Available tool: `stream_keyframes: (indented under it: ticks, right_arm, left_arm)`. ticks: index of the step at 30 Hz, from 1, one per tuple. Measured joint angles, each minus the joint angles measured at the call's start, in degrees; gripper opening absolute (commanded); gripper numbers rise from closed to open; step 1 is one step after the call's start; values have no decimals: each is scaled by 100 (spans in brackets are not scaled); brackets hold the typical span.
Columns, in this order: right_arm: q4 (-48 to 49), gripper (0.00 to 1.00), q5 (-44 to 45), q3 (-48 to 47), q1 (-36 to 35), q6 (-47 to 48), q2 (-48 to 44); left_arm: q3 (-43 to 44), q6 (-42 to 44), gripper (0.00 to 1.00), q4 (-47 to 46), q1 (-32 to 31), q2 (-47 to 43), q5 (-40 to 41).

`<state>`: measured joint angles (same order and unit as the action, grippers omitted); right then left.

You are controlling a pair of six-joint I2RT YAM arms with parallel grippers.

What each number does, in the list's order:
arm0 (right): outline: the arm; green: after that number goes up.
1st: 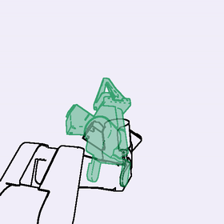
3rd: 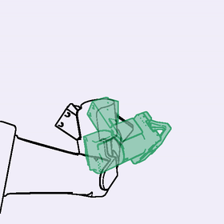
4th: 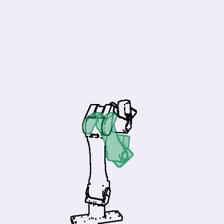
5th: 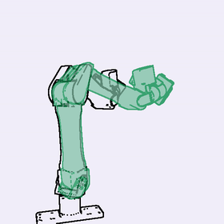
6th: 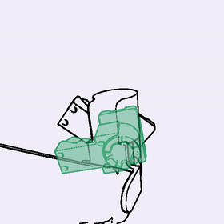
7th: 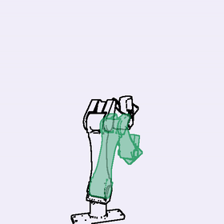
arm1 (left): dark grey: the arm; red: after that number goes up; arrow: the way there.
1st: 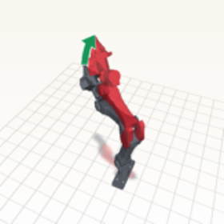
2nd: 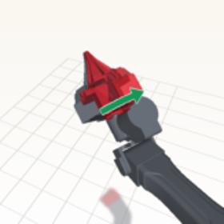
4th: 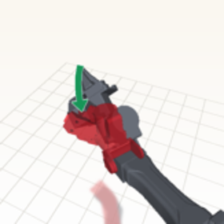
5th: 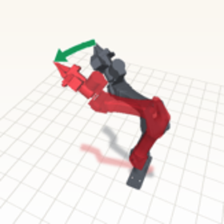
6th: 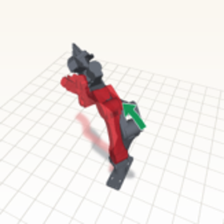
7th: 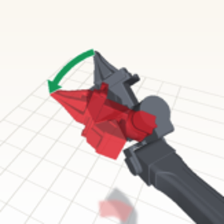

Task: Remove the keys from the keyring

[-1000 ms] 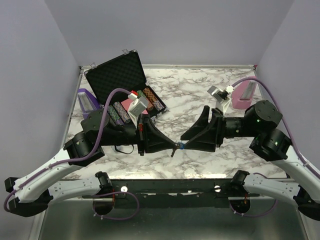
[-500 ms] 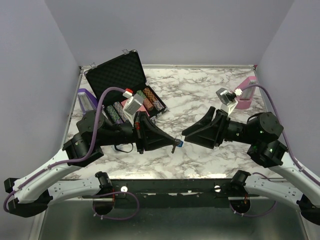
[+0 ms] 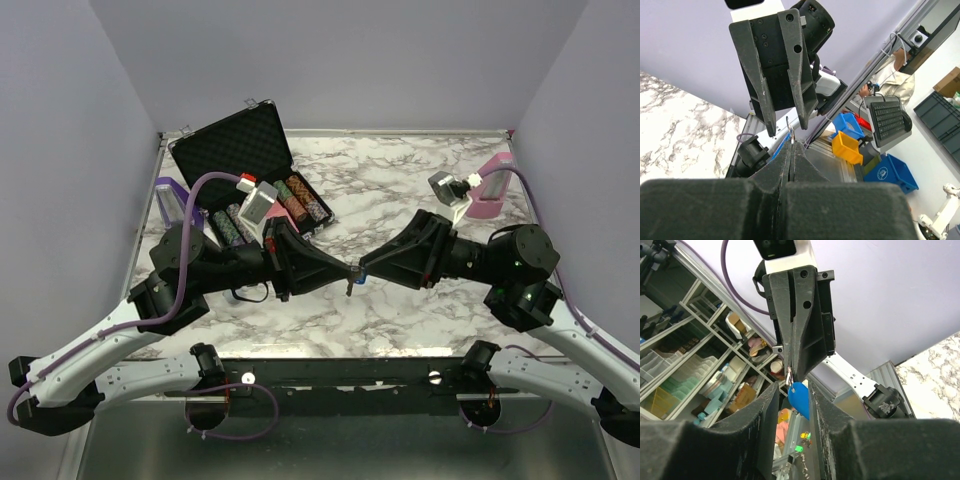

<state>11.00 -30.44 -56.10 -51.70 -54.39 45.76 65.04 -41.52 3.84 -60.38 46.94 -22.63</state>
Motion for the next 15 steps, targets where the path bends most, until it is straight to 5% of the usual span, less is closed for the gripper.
stream_keyframes:
  ticks: [15]
  right_arm:
    - [267, 27, -33, 96, 0, -109, 11]
  left_arm:
    - [-55, -90, 0, -127, 0, 63, 118]
